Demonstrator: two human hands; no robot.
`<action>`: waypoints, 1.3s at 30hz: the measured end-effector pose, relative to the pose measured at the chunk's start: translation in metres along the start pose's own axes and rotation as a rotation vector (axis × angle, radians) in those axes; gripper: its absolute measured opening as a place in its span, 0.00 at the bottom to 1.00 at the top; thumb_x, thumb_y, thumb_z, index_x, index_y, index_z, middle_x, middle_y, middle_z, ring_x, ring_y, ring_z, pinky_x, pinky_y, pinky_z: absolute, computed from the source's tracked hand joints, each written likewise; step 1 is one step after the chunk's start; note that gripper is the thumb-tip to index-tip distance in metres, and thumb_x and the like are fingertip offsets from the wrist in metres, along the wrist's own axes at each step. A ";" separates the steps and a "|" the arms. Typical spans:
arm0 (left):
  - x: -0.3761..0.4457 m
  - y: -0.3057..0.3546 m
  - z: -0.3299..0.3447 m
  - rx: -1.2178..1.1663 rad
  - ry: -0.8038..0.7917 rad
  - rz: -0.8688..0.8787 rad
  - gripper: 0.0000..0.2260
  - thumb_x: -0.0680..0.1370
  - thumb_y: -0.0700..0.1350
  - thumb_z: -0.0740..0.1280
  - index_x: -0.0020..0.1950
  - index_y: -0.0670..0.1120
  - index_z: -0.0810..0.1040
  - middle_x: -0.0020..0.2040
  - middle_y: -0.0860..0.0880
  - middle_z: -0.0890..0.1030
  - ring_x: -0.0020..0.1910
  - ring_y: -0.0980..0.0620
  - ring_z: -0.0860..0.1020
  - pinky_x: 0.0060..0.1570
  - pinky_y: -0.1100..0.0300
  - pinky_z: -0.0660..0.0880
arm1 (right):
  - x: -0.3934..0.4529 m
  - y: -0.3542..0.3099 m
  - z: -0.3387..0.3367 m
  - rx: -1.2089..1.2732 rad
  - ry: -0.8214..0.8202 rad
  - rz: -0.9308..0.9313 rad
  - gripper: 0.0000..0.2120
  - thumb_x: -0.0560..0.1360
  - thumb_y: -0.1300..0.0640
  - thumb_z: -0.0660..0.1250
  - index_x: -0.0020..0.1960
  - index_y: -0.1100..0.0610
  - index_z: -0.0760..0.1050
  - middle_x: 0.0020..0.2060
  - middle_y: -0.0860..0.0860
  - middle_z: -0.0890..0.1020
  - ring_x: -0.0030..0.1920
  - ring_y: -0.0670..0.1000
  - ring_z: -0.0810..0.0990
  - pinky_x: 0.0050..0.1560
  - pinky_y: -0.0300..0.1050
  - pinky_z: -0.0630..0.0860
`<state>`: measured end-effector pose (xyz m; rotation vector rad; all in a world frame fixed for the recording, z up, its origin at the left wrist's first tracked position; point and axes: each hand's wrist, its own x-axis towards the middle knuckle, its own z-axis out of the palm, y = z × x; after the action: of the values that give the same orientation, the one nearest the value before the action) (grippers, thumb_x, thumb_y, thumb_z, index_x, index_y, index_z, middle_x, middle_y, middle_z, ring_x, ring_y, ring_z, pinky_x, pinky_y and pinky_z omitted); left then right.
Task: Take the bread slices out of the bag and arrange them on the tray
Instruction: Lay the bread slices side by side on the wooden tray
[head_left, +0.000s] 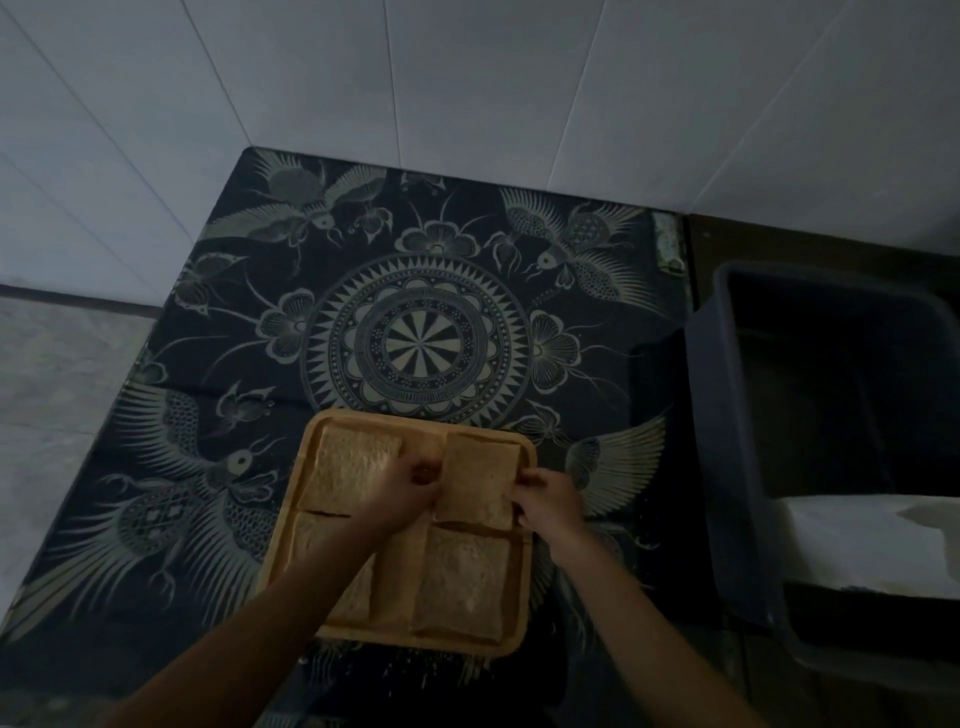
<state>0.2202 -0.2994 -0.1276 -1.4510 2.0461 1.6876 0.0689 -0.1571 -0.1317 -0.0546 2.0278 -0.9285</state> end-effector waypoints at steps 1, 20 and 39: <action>-0.001 0.000 0.000 0.007 0.007 0.017 0.12 0.78 0.42 0.71 0.61 0.44 0.84 0.53 0.48 0.87 0.52 0.51 0.84 0.56 0.53 0.81 | 0.000 0.001 0.000 -0.031 0.007 -0.023 0.04 0.74 0.54 0.74 0.42 0.45 0.82 0.39 0.46 0.86 0.40 0.46 0.85 0.34 0.44 0.84; -0.039 -0.025 0.008 0.010 0.027 0.043 0.18 0.80 0.37 0.61 0.63 0.50 0.84 0.55 0.51 0.86 0.56 0.53 0.82 0.58 0.55 0.79 | -0.038 0.036 0.003 -0.187 -0.062 -0.180 0.15 0.78 0.60 0.67 0.47 0.39 0.84 0.49 0.45 0.86 0.50 0.49 0.85 0.53 0.56 0.84; -0.059 -0.029 0.011 -0.038 0.007 0.046 0.18 0.80 0.39 0.63 0.66 0.53 0.81 0.53 0.55 0.85 0.53 0.58 0.82 0.52 0.63 0.77 | -0.039 0.048 0.008 -0.067 -0.101 -0.168 0.17 0.71 0.51 0.77 0.38 0.27 0.77 0.47 0.36 0.79 0.53 0.47 0.82 0.55 0.56 0.84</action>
<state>0.2676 -0.2535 -0.1154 -1.4337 2.0783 1.7506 0.1123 -0.1132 -0.1370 -0.3076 1.9820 -0.9415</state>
